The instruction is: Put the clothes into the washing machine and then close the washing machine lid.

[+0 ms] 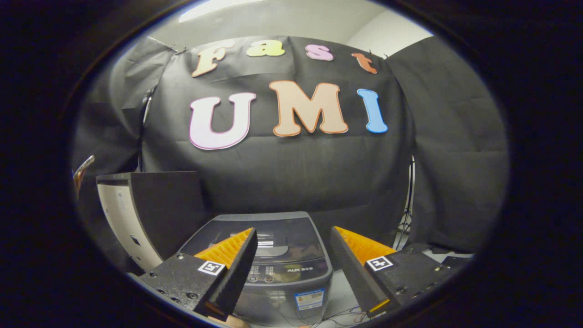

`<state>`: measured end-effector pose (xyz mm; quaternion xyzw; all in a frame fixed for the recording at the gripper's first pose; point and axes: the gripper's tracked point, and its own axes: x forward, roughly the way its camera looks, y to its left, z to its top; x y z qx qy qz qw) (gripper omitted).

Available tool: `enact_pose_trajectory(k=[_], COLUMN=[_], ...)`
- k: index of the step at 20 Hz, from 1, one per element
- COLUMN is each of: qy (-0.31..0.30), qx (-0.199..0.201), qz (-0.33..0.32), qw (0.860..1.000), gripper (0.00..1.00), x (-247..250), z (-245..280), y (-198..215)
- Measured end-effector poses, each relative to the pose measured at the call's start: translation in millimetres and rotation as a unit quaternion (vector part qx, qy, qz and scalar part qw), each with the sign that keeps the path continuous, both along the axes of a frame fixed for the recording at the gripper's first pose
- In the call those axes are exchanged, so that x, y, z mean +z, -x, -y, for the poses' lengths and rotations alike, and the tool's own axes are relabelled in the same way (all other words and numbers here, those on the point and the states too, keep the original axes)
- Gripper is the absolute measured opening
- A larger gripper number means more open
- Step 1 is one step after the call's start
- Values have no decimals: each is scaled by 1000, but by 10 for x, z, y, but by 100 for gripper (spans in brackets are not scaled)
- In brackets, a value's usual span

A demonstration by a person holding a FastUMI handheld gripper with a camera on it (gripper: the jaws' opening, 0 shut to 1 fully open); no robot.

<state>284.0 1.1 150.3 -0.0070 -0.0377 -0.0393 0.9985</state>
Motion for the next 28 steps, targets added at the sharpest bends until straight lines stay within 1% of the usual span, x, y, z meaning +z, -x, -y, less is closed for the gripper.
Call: enact_pose_trajectory(k=[2, 4, 9, 14, 18, 20, 23, 26, 28], qy=[4, -4, -34, 2, 6, 11, -5, 14, 27], qx=[3, 7, 36, 56, 71, 74, 80, 76, 72], qz=[30, 37, 8, -34, -45, -54, -100, -91, -114], qw=[1000, 999, 999, 998, 996, 996, 992, 993, 991], gripper=[97, 97, 97, 97, 97, 97, 98, 97, 97], x=[-86, -232, -638, -973, -1101, -1158, -1383, -1320, -1434], z=[37, 90, 12, -103, -165, -155, -143, -163, -160], y=[155, 233, 340, 406, 395, 378, 458, 435, 435])
